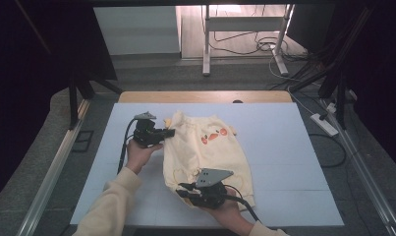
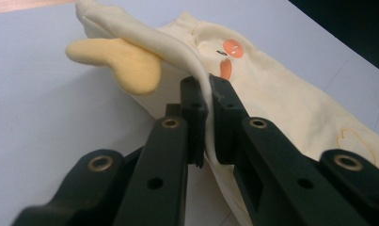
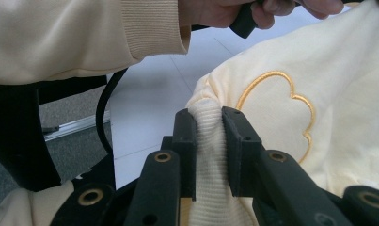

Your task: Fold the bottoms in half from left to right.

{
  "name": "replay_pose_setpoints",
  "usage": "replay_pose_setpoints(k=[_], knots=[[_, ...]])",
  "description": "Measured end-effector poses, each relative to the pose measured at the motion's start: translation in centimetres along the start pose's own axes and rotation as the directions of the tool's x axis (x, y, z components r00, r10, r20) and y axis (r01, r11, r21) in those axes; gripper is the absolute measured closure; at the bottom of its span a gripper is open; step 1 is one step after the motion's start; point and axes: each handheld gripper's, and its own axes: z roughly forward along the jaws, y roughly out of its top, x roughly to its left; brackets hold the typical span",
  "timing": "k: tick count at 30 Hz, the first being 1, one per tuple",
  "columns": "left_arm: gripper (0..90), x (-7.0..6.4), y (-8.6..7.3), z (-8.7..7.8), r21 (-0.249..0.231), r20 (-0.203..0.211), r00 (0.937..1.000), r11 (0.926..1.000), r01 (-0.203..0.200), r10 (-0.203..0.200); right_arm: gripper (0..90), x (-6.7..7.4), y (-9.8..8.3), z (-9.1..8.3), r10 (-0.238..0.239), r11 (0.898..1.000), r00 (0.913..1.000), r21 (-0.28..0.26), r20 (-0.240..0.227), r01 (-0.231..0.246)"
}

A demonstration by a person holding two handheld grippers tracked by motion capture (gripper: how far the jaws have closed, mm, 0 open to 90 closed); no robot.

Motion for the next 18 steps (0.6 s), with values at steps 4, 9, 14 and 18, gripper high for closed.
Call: replay_pose_setpoints(k=[4, 9, 14, 18], knots=[[84.6, -0.1, 0.1, 0.0, -0.005, -0.002, 1.0, 1.0, -0.007, 0.007, 76.3, -0.2, -0.2, -0.3, 0.015, 1.0, 0.9999, -0.005, 0.005, -0.015], [84.6, -0.4, 0.2, 0.1, -0.009, -0.001, 0.9999, 0.9999, -0.012, 0.012, 76.3, -0.5, -0.5, -0.6, 0.03, 1.0, 0.9995, -0.001, 0.009, -0.03], [84.6, -0.7, 0.3, 0.2, -0.016, -0.001, 0.9998, 0.9997, -0.018, 0.018, 76.3, -0.6, -0.6, -0.9, 0.032, 0.999, 0.9994, 0.002, 0.014, -0.032], [84.6, -0.9, 0.4, 0.3, -0.021, 0.0, 0.9996, 0.9994, -0.027, 0.027, 76.3, -0.8, -0.8, -1.3, 0.031, 1.0, 0.9993, 0.004, 0.02, -0.031]])
